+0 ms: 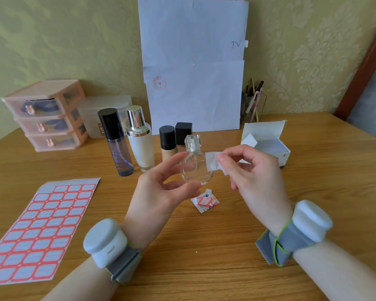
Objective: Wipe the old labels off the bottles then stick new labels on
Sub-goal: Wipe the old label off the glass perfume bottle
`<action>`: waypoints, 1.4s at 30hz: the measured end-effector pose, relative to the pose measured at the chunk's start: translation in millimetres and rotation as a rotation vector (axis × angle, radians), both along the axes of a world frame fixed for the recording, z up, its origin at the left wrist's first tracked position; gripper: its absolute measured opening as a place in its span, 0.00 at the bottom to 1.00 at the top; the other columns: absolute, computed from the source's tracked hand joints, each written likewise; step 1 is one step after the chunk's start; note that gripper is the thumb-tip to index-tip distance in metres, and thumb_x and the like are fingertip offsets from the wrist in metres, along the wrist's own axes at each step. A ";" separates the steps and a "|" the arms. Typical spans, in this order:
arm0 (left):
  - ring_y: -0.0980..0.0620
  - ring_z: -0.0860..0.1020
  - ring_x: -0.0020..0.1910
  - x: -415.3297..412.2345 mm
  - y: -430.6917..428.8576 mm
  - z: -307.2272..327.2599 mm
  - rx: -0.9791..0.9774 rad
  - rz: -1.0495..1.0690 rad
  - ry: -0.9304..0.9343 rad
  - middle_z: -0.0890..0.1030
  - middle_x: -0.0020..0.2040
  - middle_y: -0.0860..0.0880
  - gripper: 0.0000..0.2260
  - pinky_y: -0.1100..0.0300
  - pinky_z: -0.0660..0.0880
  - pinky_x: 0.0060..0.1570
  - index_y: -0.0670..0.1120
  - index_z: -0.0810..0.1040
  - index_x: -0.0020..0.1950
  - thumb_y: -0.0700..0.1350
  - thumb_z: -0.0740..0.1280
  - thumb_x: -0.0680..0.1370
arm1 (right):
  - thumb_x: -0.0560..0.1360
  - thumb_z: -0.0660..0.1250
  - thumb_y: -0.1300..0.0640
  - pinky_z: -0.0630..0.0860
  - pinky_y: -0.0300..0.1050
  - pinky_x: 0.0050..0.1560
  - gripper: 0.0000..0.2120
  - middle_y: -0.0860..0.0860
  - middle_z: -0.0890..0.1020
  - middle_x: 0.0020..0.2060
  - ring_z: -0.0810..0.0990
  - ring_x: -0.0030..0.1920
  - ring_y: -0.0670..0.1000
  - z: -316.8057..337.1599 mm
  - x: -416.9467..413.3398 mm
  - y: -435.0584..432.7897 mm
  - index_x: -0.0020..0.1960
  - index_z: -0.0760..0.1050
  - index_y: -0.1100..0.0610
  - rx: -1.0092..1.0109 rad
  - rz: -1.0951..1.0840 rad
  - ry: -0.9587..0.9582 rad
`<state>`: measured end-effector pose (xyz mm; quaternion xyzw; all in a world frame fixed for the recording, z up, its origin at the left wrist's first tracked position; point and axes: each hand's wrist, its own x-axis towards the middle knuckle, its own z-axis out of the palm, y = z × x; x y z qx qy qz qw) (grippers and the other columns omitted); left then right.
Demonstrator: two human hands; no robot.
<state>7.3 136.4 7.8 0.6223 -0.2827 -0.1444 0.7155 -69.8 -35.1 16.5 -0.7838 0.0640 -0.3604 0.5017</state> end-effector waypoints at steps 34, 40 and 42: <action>0.50 0.87 0.47 -12.1 -0.6 -0.5 0.135 0.032 -0.128 0.87 0.52 0.52 0.27 0.59 0.83 0.50 0.51 0.77 0.69 0.34 0.76 0.72 | 0.72 0.73 0.43 0.75 0.36 0.32 0.08 0.42 0.85 0.42 0.81 0.39 0.53 -8.5 6.8 10.8 0.49 0.79 0.32 0.044 0.243 0.137; 0.47 0.87 0.47 -8.9 -1.0 1.6 0.105 0.032 -0.081 0.86 0.56 0.53 0.27 0.54 0.82 0.54 0.51 0.78 0.68 0.34 0.76 0.71 | 0.80 0.65 0.51 0.70 0.32 0.31 0.08 0.43 0.82 0.33 0.75 0.31 0.40 -5.8 3.6 1.4 0.53 0.83 0.42 0.016 0.277 0.142; 0.47 0.87 0.46 -9.8 -1.2 2.1 0.105 0.032 -0.089 0.86 0.55 0.53 0.27 0.53 0.82 0.53 0.51 0.77 0.68 0.34 0.76 0.71 | 0.77 0.69 0.49 0.73 0.35 0.34 0.10 0.44 0.85 0.42 0.77 0.36 0.46 -6.9 4.1 4.4 0.58 0.81 0.41 0.022 0.322 0.172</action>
